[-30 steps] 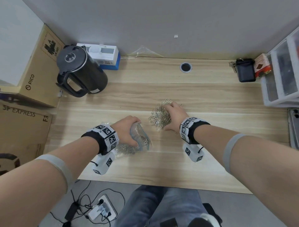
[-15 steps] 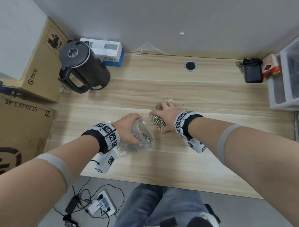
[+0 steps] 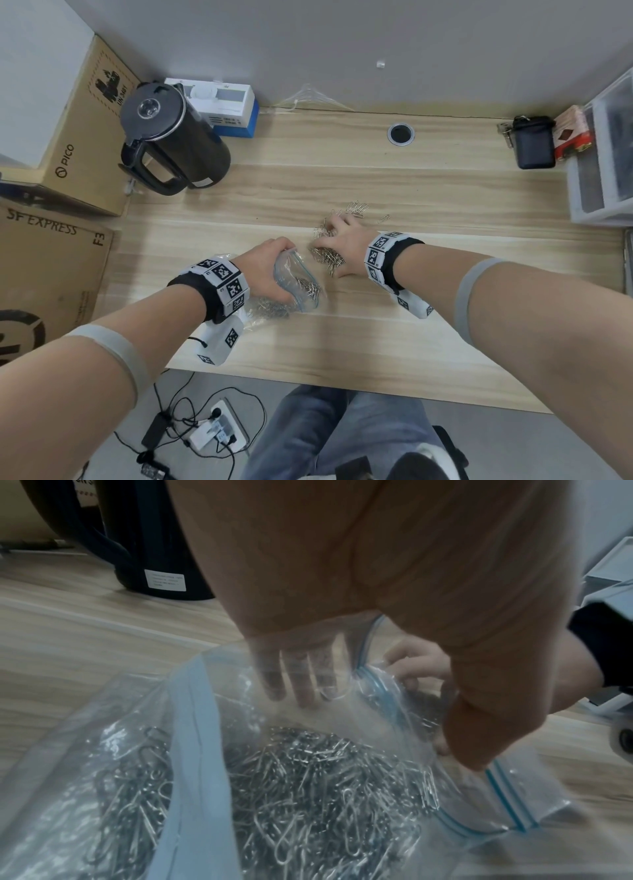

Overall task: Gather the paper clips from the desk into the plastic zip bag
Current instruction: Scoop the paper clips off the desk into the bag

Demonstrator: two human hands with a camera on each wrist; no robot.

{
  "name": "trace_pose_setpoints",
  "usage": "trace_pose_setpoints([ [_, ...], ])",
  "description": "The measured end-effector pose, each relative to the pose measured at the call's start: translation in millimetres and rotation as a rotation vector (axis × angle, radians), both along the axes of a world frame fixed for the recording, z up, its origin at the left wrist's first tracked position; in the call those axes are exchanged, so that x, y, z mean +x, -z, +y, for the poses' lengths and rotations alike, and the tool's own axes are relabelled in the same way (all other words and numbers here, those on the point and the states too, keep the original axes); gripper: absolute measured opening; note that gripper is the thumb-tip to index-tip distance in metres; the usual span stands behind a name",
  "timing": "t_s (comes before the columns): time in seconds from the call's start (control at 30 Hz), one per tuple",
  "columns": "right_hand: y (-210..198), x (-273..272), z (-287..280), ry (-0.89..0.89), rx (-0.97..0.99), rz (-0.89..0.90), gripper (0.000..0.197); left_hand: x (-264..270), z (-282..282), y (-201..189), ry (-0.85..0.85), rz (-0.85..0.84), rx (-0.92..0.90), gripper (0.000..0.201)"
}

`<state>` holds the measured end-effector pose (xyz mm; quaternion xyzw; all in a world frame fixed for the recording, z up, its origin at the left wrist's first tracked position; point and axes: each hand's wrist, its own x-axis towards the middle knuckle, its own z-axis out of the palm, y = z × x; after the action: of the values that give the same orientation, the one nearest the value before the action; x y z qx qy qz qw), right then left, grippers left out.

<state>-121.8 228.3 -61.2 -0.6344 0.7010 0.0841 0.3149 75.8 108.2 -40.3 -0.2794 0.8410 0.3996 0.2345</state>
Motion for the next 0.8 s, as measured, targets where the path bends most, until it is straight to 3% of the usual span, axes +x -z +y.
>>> trace_pose_setpoints([
  [0.23, 4, -7, 11, -0.007, -0.103, -0.105, 0.047, 0, -1, -1, -0.004, -0.008, -0.004, 0.094],
  [0.47, 12, -10, 16, 0.053, -0.146, -0.157, 0.028, 2, 2, -3, -0.008, 0.0, -0.002, 0.092],
  [0.63, 10, -11, 20, 0.175, -0.131, -0.176, 0.023, 3, 2, -6, -0.016, -0.006, 0.008, 0.096],
  [0.8, 2, -18, 21, 0.294, -0.083, -0.179, 0.03, 1, 3, -9, -0.004, -0.028, 0.002, 0.098],
])
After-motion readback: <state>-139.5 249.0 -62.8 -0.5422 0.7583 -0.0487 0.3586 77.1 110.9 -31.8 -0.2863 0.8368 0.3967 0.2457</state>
